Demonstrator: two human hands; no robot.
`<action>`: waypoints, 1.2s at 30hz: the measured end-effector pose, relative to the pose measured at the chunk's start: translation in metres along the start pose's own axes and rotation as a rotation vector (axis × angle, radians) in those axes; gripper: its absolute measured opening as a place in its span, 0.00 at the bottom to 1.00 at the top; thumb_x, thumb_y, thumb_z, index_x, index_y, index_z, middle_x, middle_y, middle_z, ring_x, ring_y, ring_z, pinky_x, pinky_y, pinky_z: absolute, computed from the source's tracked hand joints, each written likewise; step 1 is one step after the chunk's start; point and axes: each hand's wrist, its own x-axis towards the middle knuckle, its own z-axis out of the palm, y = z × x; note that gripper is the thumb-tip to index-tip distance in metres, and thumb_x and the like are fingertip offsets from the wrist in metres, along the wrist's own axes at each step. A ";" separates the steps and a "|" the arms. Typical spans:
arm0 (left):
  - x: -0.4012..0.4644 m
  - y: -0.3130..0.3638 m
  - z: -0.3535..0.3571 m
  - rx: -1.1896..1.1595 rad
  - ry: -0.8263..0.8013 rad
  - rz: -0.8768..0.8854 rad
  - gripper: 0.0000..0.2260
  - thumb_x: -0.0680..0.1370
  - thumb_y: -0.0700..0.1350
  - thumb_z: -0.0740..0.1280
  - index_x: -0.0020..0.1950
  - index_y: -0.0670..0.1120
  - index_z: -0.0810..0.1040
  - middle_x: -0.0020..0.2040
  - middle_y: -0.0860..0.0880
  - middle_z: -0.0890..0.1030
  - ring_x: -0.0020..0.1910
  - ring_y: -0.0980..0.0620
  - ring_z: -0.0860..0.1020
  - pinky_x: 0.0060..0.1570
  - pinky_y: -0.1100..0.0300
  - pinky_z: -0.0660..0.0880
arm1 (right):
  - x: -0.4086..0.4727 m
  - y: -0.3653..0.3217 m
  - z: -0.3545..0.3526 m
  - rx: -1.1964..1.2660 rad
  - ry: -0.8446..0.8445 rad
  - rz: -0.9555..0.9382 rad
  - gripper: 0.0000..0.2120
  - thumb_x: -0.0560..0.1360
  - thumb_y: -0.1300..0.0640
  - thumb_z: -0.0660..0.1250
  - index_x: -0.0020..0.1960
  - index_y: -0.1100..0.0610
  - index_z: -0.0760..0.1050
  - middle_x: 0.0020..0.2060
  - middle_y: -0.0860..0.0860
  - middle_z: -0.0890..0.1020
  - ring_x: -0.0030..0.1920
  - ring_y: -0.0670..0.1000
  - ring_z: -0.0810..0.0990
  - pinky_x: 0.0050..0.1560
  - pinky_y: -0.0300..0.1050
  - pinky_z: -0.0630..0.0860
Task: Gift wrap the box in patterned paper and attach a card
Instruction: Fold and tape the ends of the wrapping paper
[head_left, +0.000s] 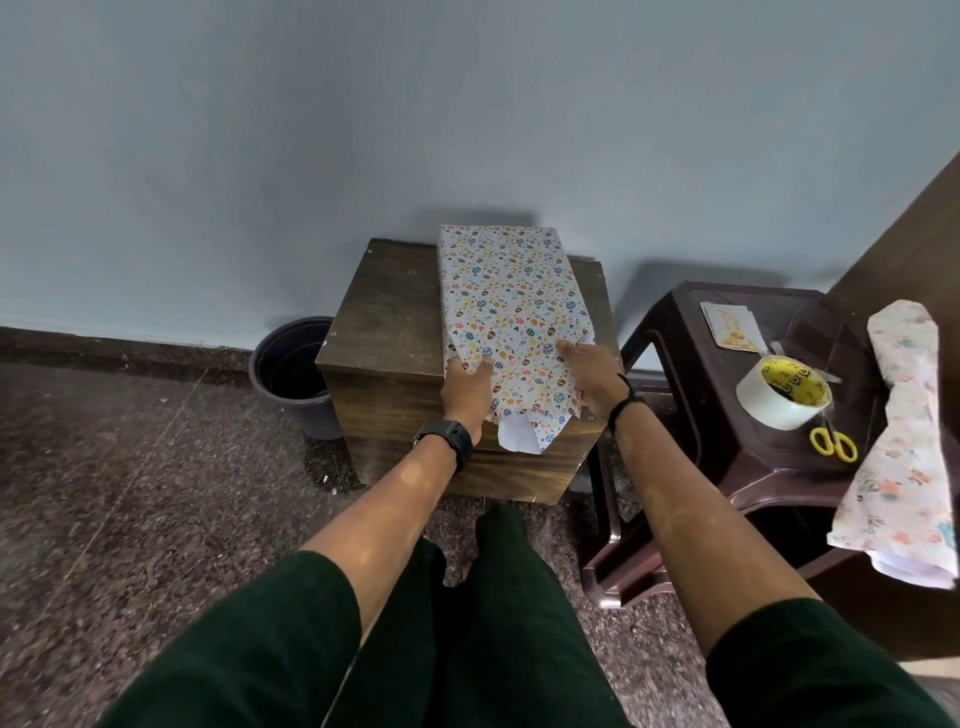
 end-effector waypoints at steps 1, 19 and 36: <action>0.000 0.000 0.000 -0.011 -0.026 -0.002 0.22 0.80 0.50 0.60 0.72 0.47 0.63 0.67 0.47 0.73 0.62 0.45 0.74 0.58 0.46 0.76 | 0.003 0.003 0.000 0.002 -0.001 -0.003 0.19 0.77 0.50 0.64 0.53 0.67 0.76 0.53 0.64 0.81 0.54 0.65 0.80 0.57 0.64 0.75; 0.001 0.001 -0.013 0.080 0.032 0.075 0.10 0.78 0.47 0.67 0.54 0.42 0.78 0.53 0.44 0.82 0.52 0.45 0.80 0.54 0.48 0.78 | -0.022 0.015 -0.008 0.416 -0.218 0.083 0.08 0.77 0.64 0.66 0.55 0.64 0.75 0.52 0.58 0.82 0.48 0.55 0.83 0.46 0.50 0.81; -0.017 0.024 -0.002 0.820 0.267 0.668 0.26 0.73 0.40 0.67 0.70 0.45 0.64 0.71 0.43 0.61 0.71 0.45 0.60 0.71 0.50 0.57 | -0.025 0.013 -0.001 0.252 0.031 -0.045 0.21 0.74 0.60 0.70 0.61 0.50 0.63 0.57 0.61 0.77 0.57 0.63 0.78 0.56 0.68 0.74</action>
